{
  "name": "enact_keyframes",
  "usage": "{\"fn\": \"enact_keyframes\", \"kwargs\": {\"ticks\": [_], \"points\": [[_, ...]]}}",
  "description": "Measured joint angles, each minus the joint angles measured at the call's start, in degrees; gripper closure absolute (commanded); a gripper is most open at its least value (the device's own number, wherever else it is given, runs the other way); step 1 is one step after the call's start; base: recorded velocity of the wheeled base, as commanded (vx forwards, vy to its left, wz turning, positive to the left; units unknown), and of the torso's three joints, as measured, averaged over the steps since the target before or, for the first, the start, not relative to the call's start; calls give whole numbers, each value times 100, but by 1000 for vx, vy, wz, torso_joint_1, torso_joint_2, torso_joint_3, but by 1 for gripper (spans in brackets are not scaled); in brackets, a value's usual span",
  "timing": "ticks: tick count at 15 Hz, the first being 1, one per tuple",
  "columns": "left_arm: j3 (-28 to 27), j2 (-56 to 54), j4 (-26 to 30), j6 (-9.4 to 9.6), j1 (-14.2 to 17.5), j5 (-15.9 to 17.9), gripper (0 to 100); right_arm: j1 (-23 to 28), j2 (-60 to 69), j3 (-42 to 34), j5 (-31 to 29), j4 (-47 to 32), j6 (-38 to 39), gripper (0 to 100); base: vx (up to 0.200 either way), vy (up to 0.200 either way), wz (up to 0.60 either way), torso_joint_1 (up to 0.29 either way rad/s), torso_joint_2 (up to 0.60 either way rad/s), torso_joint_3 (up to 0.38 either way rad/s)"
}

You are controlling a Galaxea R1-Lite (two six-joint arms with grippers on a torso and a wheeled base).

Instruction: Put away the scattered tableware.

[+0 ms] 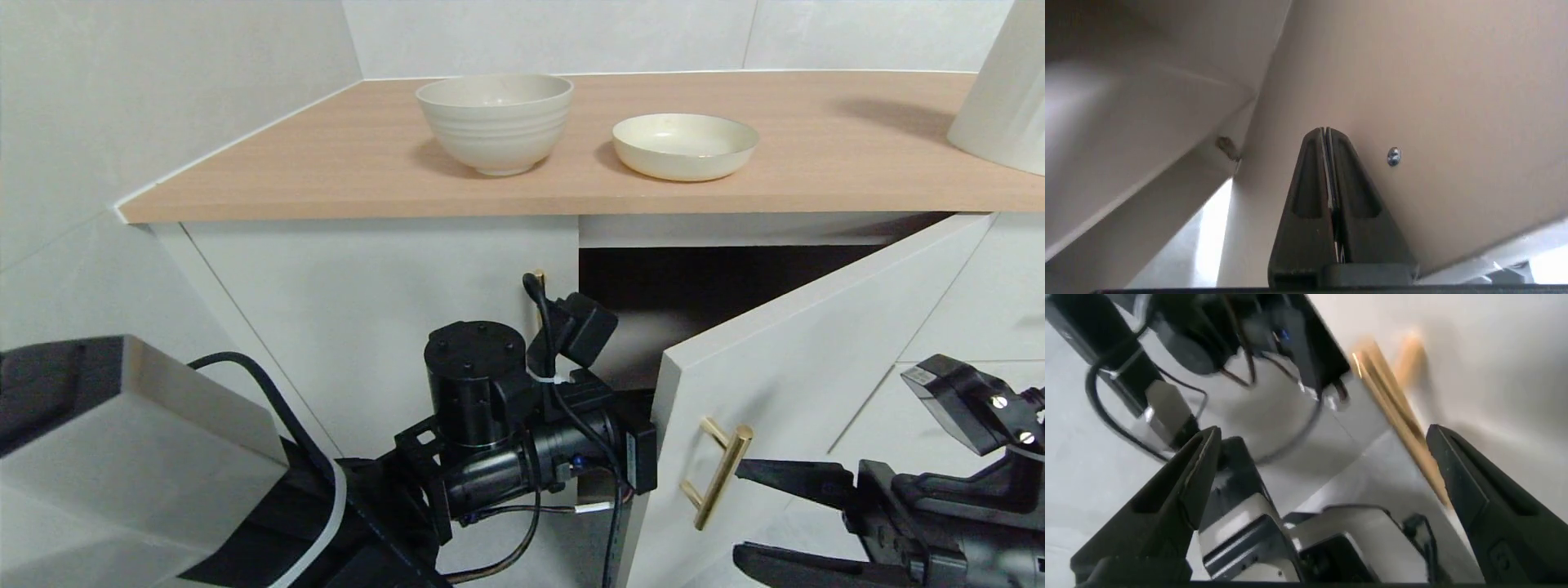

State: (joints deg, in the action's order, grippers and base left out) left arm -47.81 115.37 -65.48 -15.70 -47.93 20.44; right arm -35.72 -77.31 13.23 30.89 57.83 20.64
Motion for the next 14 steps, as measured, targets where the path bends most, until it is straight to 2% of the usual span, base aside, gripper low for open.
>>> {"fn": "enact_keyframes", "kwargs": {"ticks": [4, 9, 12, 14], "points": [[73, -66, -119, 0, -57, 13, 100, 207, 538, -312, -44, -41, -11, 0, 0, 0, 0, 0, 0, 0], [206, -112, -311, -11, -126, -148, 100, 221, 1128, -502, -54, -449, -15, 0, 0, 0, 0, 0, 0, 0], [217, -115, -202, -9, -208, -143, 100, 226, 1335, -542, -57, -501, -23, 0, 0, 0, 0, 0, 0, 0], [149, -121, 72, -26, -232, -126, 100, 218, 1403, -566, -54, -536, -26, 0, 0, 0, 0, 0, 0, 0]]}}
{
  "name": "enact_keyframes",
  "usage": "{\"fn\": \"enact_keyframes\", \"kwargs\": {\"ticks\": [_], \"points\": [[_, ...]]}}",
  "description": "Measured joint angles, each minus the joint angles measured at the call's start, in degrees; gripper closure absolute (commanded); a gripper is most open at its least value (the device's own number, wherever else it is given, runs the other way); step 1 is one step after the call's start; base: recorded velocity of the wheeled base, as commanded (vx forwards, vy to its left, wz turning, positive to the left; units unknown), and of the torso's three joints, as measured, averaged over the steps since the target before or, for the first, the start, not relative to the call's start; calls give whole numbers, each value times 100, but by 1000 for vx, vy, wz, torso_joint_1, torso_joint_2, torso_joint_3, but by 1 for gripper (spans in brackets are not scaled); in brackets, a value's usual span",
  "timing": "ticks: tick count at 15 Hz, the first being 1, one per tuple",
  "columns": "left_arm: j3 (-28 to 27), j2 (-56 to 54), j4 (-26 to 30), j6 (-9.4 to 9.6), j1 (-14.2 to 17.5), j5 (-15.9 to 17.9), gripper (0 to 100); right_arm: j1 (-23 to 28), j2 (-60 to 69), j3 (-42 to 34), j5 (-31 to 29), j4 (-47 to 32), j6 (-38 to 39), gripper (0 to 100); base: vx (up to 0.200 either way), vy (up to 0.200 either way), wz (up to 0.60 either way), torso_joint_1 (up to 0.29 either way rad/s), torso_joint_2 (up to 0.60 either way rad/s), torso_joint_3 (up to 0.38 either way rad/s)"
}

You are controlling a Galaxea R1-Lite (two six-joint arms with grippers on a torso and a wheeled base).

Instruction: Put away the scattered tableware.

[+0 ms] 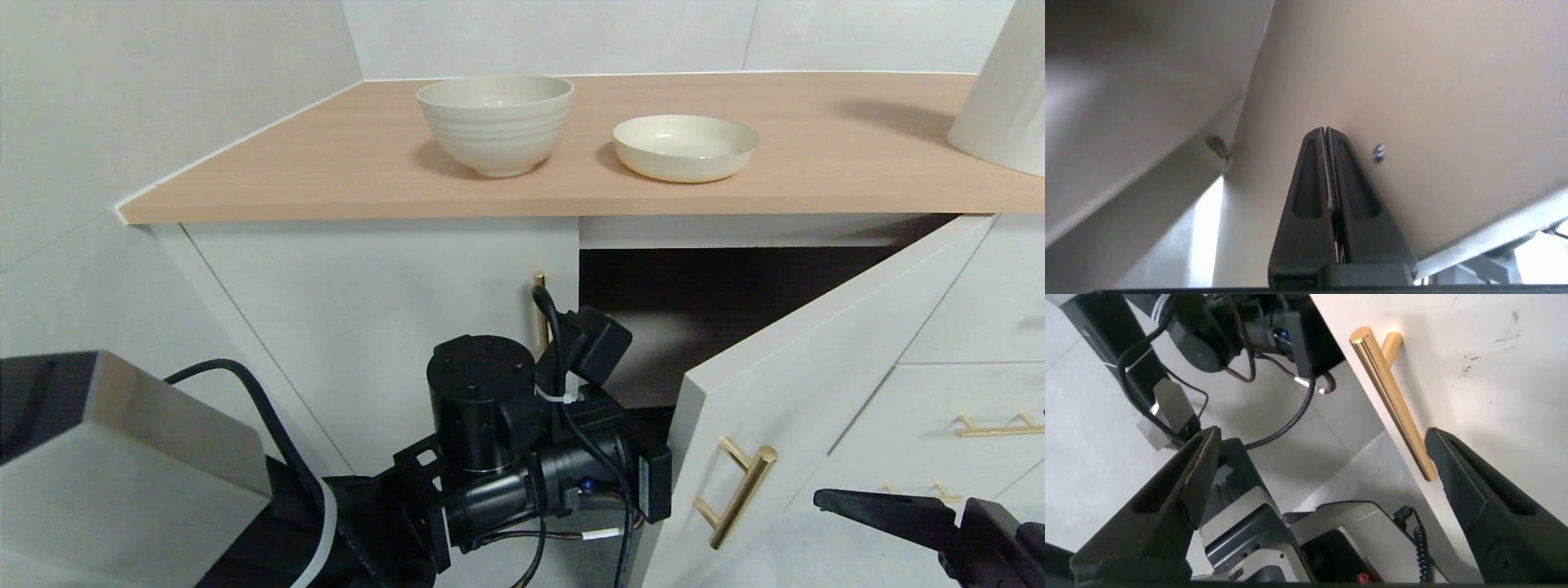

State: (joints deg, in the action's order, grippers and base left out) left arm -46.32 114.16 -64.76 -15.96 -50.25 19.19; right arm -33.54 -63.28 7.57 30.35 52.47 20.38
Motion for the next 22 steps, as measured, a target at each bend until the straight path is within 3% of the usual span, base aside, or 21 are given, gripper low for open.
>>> {"fn": "enact_keyframes", "kwargs": {"ticks": [8, 11, 16, 20, 22], "points": [[-271, 37, 255, -40, -60, 68, 100, -2, 50, -61, 21, -79, 0, 0, -175, 0, 0, 2, 3, 1], [-561, 185, 380, -38, -44, 57, 100, -2, 57, -63, 16, -82, 0, 0, 0, 0, 0, 0, 0, 0], [-1779, 796, 1145, -38, 207, 66, 100, -2, 127, -20, 0, -77, 0, 0, 0, 0, 0, 0, 0, 0], [-1969, 984, 1123, -38, 74, -30, 100, -150, 555, 171, 246, -90, 11, 0, 0, 0, 0, 0, 0, 0], [-1977, 986, 1117, -38, -68, -63, 100, -293, 951, 456, 411, -613, 63, 0, 0, 0, 0, 0, 0, 0]]}}
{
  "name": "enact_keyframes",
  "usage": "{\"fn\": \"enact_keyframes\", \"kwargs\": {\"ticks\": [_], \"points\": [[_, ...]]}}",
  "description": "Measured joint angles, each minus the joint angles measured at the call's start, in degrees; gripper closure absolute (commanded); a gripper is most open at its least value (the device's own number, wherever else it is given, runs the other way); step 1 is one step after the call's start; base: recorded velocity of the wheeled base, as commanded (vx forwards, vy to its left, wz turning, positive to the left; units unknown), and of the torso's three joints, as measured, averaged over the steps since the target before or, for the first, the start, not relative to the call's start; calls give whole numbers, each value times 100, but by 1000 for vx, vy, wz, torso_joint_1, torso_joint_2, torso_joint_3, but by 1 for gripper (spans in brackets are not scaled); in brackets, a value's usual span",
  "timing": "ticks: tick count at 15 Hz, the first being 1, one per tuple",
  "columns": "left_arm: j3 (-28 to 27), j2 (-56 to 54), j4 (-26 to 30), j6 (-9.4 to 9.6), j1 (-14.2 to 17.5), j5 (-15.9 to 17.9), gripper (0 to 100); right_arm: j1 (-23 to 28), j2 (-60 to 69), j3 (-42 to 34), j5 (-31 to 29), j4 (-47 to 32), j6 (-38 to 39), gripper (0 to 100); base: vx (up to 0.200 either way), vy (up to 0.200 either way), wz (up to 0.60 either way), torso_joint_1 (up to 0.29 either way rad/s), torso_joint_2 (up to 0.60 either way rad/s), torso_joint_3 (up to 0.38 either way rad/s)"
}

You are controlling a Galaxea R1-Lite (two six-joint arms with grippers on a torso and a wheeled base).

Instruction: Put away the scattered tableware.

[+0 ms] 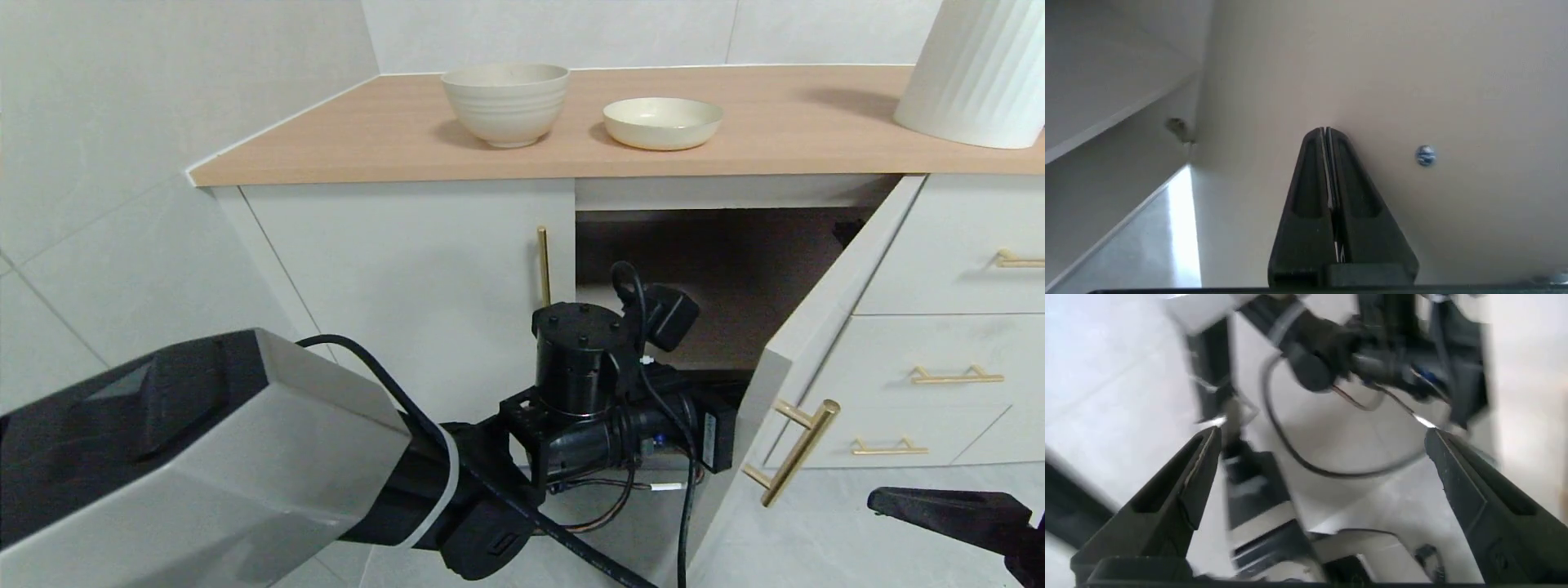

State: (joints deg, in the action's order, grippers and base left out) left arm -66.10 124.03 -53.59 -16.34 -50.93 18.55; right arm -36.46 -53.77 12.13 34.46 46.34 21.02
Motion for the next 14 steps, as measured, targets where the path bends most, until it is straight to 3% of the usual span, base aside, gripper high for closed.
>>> {"fn": "enact_keyframes", "kwargs": {"ticks": [4, 7, 10, 12, 14], "points": [[-11, -32, 2, 0, -315, -22, 100, -63, 490, 592, 38, -451, 13, 0, 0, 0, 0, 0, 0, 0], [-143, 17, 38, 9, -717, -38, 100, -72, 575, 1063, 43, -699, -50, 0, 0, 0, 0, 0, 0, 0], [-532, 172, 279, 9, -1281, -61, 100, -100, 656, 1163, 93, -1015, -419, 0, 0, 0, 0, 0, 0, 0], [-672, 296, 288, 20, -1762, -306, 100, -110, 719, 1229, 123, -1119, -492, 0, 0, 0, 0, 0, 0, 0], [-575, 282, 250, 20, -1757, -419, 100, -111, 752, 1341, 123, -1125, -492, 0, 0, 0, 0, 0, 0, 0]]}}
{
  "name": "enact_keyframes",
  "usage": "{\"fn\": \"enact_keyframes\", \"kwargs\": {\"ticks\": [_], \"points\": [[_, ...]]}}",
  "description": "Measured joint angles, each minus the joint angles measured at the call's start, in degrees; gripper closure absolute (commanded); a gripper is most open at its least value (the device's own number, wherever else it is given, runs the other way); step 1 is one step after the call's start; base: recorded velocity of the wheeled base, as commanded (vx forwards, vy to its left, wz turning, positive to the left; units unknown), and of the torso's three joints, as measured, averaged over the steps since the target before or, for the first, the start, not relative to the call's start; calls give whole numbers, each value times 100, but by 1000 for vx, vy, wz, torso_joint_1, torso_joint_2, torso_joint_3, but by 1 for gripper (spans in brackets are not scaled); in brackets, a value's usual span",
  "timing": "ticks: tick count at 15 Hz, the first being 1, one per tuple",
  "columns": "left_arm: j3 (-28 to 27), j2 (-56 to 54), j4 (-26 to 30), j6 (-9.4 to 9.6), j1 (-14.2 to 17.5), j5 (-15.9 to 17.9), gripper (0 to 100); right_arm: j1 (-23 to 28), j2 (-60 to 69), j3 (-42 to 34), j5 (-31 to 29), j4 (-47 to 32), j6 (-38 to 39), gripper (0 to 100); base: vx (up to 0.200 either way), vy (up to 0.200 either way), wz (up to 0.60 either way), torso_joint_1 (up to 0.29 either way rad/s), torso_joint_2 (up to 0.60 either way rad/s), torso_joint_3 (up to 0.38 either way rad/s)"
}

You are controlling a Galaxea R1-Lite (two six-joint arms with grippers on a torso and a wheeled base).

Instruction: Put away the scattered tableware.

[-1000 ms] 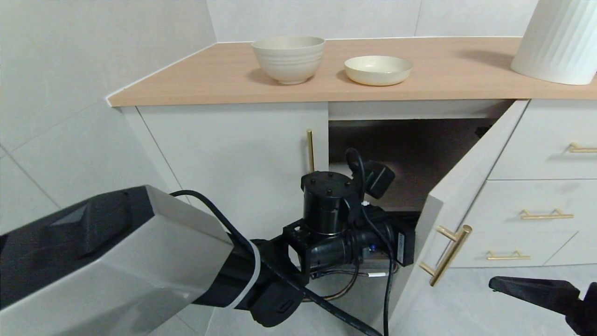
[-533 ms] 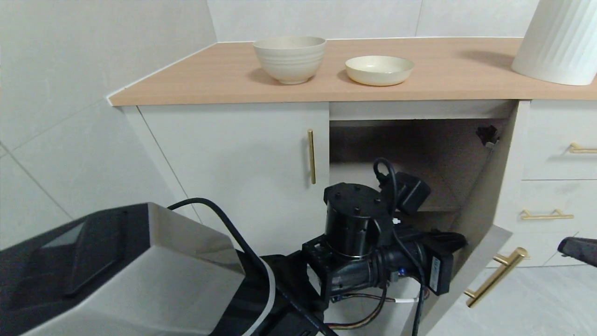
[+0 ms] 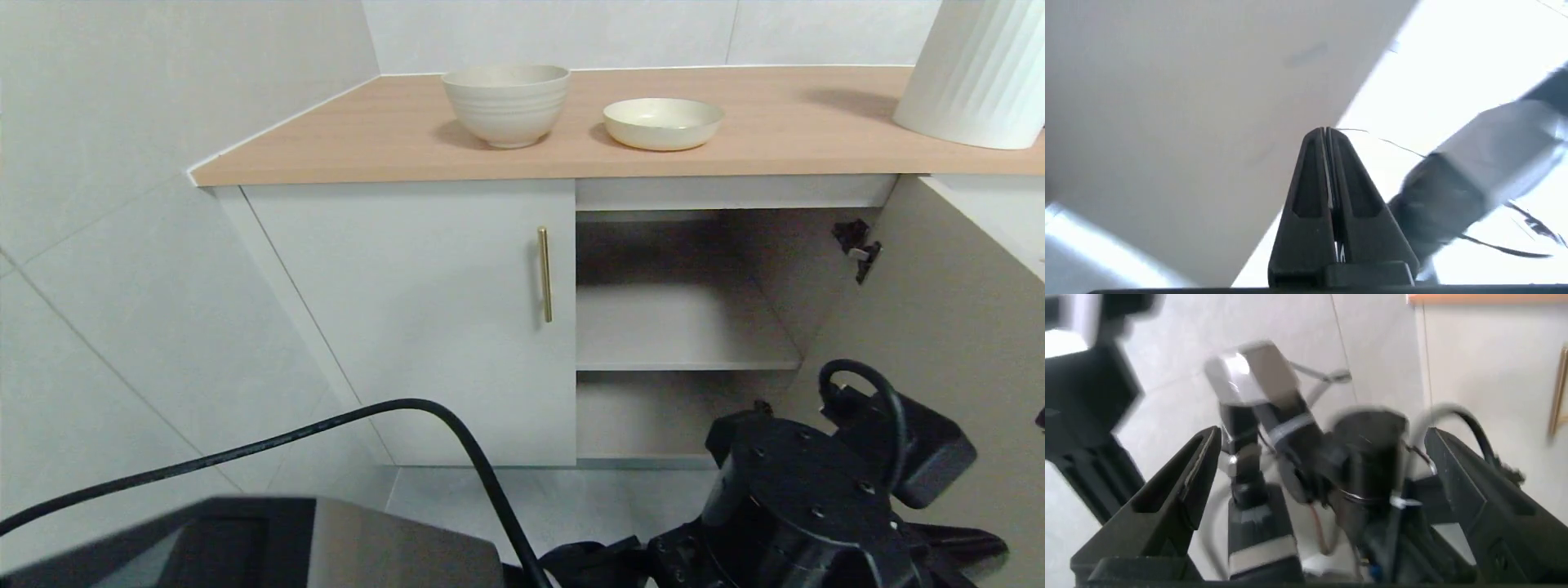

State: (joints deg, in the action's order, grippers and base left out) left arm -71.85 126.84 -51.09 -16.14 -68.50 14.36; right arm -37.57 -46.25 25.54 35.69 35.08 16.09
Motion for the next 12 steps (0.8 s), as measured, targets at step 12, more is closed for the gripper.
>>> {"fn": "enact_keyframes", "kwargs": {"ticks": [12], "points": [[1860, -2497, 1540, 297, 2183, -325, 100, 874, -2643, 1359, -1575, -499, -963, 0, 0, 0, 0, 0, 0, 0]]}}
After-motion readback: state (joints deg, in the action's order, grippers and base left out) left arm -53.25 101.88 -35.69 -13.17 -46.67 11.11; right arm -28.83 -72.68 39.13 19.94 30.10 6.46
